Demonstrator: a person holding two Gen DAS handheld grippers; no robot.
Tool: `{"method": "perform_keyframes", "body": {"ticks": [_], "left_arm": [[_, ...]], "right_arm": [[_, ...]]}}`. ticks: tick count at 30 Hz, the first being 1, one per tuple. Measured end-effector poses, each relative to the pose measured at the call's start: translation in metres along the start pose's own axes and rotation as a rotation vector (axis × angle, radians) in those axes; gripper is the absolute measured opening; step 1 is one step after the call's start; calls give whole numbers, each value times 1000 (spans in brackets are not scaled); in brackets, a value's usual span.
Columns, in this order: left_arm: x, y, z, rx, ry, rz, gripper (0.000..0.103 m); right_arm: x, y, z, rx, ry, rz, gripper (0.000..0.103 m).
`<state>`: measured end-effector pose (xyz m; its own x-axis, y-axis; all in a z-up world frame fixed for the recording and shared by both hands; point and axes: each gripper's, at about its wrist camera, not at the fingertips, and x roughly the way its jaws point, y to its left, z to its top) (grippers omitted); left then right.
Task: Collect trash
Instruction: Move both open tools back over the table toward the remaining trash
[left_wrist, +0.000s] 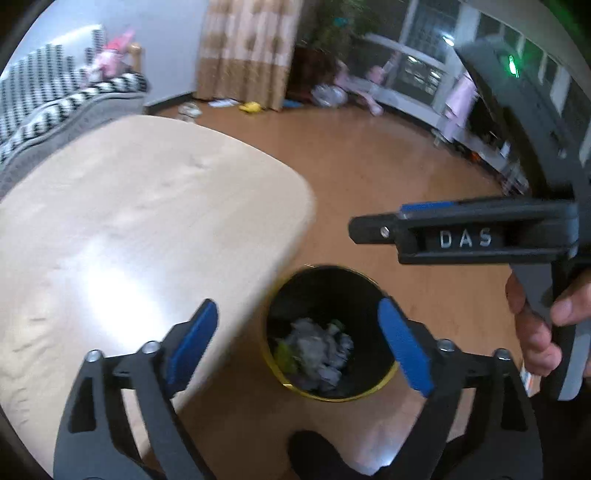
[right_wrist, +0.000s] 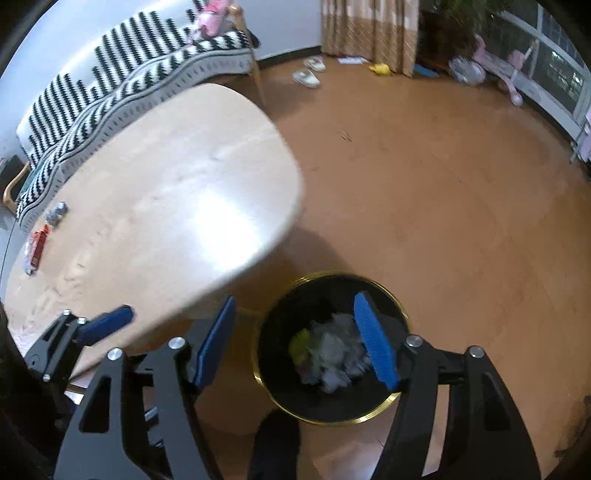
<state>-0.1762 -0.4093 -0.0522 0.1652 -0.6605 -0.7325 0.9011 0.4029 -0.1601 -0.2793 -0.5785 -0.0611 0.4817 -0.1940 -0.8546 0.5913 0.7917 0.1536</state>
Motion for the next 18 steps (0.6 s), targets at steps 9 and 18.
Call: {"method": "perform_keyframes", "body": {"ticks": [9,18], "left_arm": [[-96,157,-7,-207,-100,303,91],[-196,354,-72,-507,-115,664,91]], "right_arm": [[19,154,36,-153,-72,171,65],[67,343,48,-306,-22,296,65]]}}
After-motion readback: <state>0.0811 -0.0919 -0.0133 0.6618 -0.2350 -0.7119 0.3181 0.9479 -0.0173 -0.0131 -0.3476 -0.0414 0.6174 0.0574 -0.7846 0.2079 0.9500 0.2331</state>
